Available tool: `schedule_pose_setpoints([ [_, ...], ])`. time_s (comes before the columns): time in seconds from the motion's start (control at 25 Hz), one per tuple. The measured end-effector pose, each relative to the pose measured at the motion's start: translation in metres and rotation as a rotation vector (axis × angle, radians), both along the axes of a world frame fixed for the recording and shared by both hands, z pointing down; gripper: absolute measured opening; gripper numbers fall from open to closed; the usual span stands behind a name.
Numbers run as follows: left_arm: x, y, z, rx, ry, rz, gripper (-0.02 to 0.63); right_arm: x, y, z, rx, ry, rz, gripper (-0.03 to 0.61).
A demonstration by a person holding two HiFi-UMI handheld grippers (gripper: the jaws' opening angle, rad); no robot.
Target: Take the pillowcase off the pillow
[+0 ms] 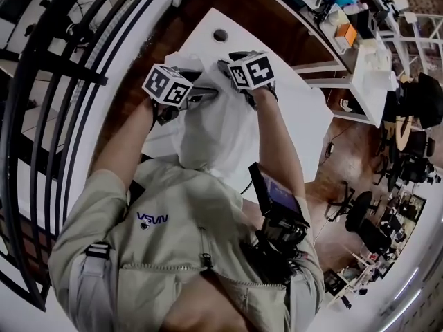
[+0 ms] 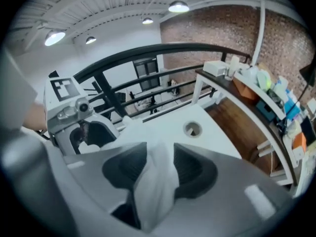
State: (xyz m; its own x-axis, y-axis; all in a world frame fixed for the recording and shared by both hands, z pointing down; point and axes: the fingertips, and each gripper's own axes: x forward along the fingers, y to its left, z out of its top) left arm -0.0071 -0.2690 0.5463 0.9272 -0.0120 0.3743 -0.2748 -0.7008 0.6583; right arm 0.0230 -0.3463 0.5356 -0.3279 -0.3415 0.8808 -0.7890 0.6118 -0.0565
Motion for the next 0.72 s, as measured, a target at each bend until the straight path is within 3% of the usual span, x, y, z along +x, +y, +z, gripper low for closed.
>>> schedule_pose_setpoints([
  [0.12,0.001,0.010,-0.009,0.071,0.005,0.066,0.156,0.001,0.010,0.018,-0.088,0.039,-0.035,0.150],
  [0.24,-0.002,0.025,-0.026,0.183,0.014,0.108,0.048,0.003,0.012,0.007,-0.075,0.033,-0.022,0.017],
  [0.44,-0.008,0.048,-0.053,0.341,0.025,0.148,0.034,0.009,0.020,-0.025,-0.004,-0.068,0.044,0.011],
  [0.56,-0.013,0.067,-0.071,0.392,0.071,0.190,0.032,0.035,0.019,-0.040,0.088,0.000,0.114,0.005],
  [0.72,-0.028,0.087,-0.104,0.395,0.187,0.190,0.032,0.094,0.022,-0.054,0.173,0.123,0.234,0.003],
])
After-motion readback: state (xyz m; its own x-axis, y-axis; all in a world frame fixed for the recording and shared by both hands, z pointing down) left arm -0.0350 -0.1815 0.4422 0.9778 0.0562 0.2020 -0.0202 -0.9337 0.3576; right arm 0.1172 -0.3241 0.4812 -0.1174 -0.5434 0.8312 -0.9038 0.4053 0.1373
